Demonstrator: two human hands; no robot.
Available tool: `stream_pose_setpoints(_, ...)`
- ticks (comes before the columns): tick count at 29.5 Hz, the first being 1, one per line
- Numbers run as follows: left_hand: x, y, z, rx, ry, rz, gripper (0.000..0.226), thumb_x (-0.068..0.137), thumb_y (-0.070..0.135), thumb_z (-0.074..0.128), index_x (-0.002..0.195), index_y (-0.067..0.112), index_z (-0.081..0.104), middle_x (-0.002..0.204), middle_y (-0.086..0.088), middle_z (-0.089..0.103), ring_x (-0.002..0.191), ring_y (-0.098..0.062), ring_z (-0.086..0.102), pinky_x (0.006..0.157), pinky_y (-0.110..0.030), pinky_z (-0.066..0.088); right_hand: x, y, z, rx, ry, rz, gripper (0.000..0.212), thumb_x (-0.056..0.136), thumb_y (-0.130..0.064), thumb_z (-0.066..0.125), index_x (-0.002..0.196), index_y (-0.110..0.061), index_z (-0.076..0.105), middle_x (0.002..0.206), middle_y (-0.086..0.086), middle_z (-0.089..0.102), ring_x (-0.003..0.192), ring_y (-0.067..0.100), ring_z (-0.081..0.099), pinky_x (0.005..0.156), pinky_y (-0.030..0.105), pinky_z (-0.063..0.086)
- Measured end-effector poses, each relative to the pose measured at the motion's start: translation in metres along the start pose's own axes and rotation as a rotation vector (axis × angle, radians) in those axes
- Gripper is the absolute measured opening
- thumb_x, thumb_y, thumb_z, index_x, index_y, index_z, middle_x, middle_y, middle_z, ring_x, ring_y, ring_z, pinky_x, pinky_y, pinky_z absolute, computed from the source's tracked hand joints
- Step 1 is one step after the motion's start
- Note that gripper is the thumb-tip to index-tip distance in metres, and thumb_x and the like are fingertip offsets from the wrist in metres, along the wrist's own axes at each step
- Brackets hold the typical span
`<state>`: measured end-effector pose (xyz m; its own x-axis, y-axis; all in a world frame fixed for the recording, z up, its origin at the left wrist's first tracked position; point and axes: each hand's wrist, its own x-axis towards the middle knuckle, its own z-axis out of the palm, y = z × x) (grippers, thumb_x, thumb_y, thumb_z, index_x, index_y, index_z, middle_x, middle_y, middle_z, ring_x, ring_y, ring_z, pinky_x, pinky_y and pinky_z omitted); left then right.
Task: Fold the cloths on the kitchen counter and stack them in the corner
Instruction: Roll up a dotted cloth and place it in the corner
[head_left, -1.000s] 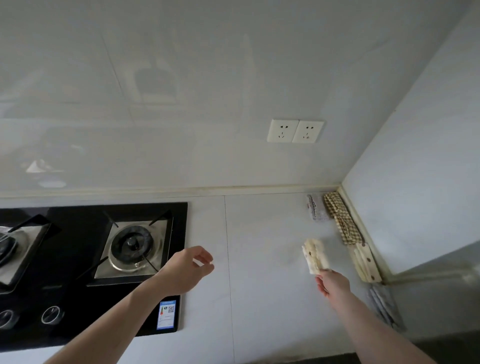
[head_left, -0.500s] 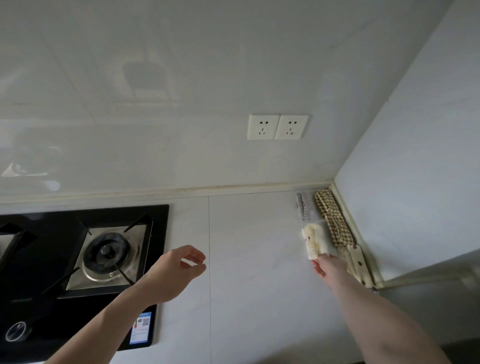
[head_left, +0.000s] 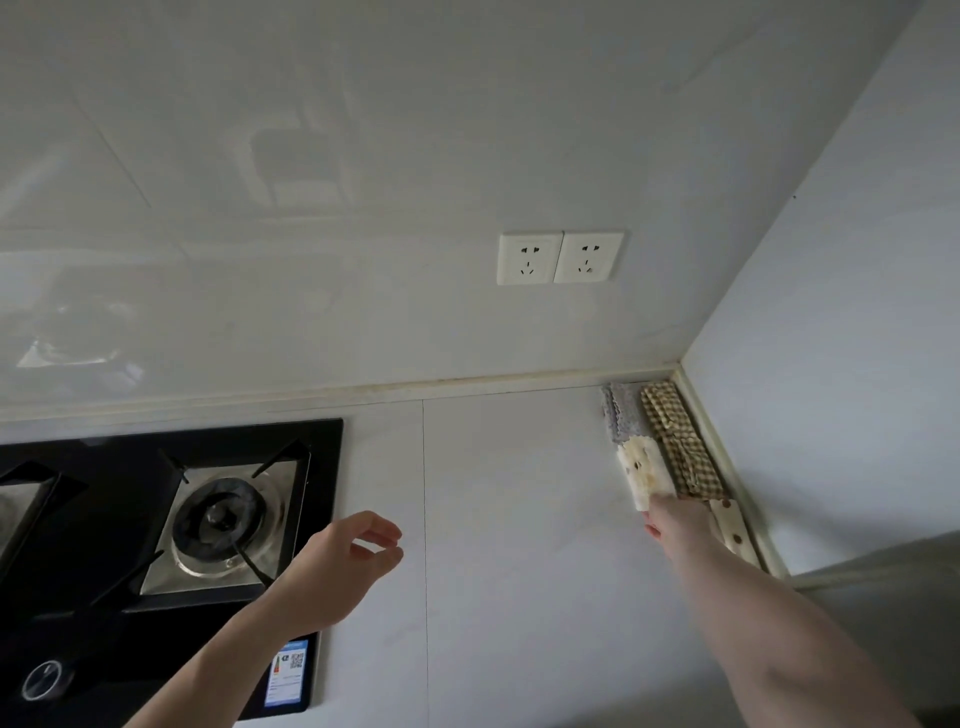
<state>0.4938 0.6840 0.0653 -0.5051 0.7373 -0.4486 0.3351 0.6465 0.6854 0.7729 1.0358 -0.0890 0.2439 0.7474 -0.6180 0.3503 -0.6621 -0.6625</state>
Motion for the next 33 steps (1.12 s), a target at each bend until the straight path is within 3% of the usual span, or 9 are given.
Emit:
stream_pose_setpoints(2,-0.003,-0.006,-0.003,0.002,0.005,-0.006,0.012,0.096,0.03,0.069,0.107,0.035,0.068,0.11,0.015,0.07,0.091,0.0,0.07,0.086,-0.028,0.059,-0.015,0.001,0.002,-0.172,0.061,-0.097,0.058,0.086,-0.02,0.064,0.138,0.002,0.05,0.128,0.018,0.06,0.107,0.036,0.064,0.088,0.037,0.054)
stream_pose_setpoints(5,-0.013,-0.02,-0.01,-0.011,0.009,-0.015,0.013,0.096,0.029,0.069,0.106,0.036,0.067,0.107,0.014,0.072,0.092,0.001,0.07,0.091,-0.033,0.059,-0.058,0.006,0.009,-0.334,0.105,-0.359,0.052,0.096,-0.014,0.062,0.145,-0.004,0.047,0.152,0.023,0.034,0.121,0.045,0.057,0.102,0.043,0.046)
stream_pose_setpoints(7,-0.023,-0.032,-0.018,-0.029,0.02,-0.032,0.013,0.095,0.029,0.069,0.106,0.036,0.068,0.105,0.013,0.074,0.092,0.003,0.07,0.094,-0.034,0.058,-0.089,0.01,0.023,-0.389,0.053,-0.493,0.046,0.096,-0.013,0.063,0.14,-0.011,0.052,0.152,0.016,0.032,0.111,0.043,0.064,0.098,0.047,0.05)
stream_pose_setpoints(10,-0.047,-0.054,-0.03,-0.107,0.06,-0.069,0.014,0.094,0.027,0.071,0.108,0.032,0.07,0.104,0.013,0.075,0.092,-0.001,0.071,0.091,-0.037,0.06,-0.134,0.025,0.057,-0.471,-0.128,-0.676,0.044,0.093,-0.012,0.067,0.135,-0.02,0.055,0.148,0.007,0.037,0.084,0.03,0.071,0.086,0.042,0.055)
stream_pose_setpoints(14,-0.091,-0.098,-0.055,-0.173,0.16,-0.124,0.015,0.092,0.027,0.075,0.107,0.031,0.073,0.102,0.013,0.076,0.093,0.002,0.071,0.093,-0.03,0.058,-0.221,0.052,0.116,-0.455,-0.391,-0.871,0.044,0.086,-0.005,0.072,0.125,-0.024,0.061,0.136,0.0,0.047,0.061,0.004,0.063,0.081,0.031,0.052)
stream_pose_setpoints(19,-0.169,-0.175,-0.1,-0.215,0.312,-0.217,0.014,0.093,0.03,0.073,0.106,0.032,0.072,0.105,0.012,0.075,0.092,-0.001,0.071,0.088,-0.028,0.058,-0.36,0.099,0.19,-0.518,-0.801,-1.042,0.042,0.089,-0.009,0.069,0.119,-0.035,0.058,0.127,-0.008,0.05,0.074,0.003,0.066,0.068,0.006,0.046)
stream_pose_setpoints(23,-0.241,-0.237,-0.136,-0.217,0.45,-0.264,0.014,0.097,0.032,0.068,0.11,0.033,0.069,0.11,0.015,0.07,0.09,0.003,0.069,0.071,-0.013,0.053,-0.474,0.134,0.233,-0.6,-1.093,-1.041,0.04,0.091,-0.022,0.069,0.124,-0.039,0.056,0.131,-0.019,0.046,0.085,0.001,0.068,0.074,0.011,0.051)
stream_pose_setpoints(30,-0.348,-0.331,-0.186,-0.284,0.638,-0.317,0.01,0.094,0.036,0.07,0.104,0.038,0.07,0.11,0.019,0.071,0.094,0.003,0.07,0.081,-0.027,0.058,-0.617,0.183,0.28,-0.743,-1.339,-1.117,0.048,0.092,-0.031,0.067,0.135,-0.041,0.051,0.14,-0.021,0.04,0.114,0.001,0.057,0.089,0.021,0.054)
stream_pose_setpoints(33,-0.38,-0.359,-0.202,-0.303,0.705,-0.335,0.01,0.093,0.035,0.071,0.103,0.038,0.07,0.109,0.019,0.071,0.093,0.005,0.069,0.077,-0.019,0.054,-0.659,0.2,0.295,-0.8,-1.382,-1.15,0.05,0.091,-0.031,0.065,0.137,-0.041,0.05,0.14,-0.021,0.04,0.117,0.002,0.055,0.097,0.028,0.054)
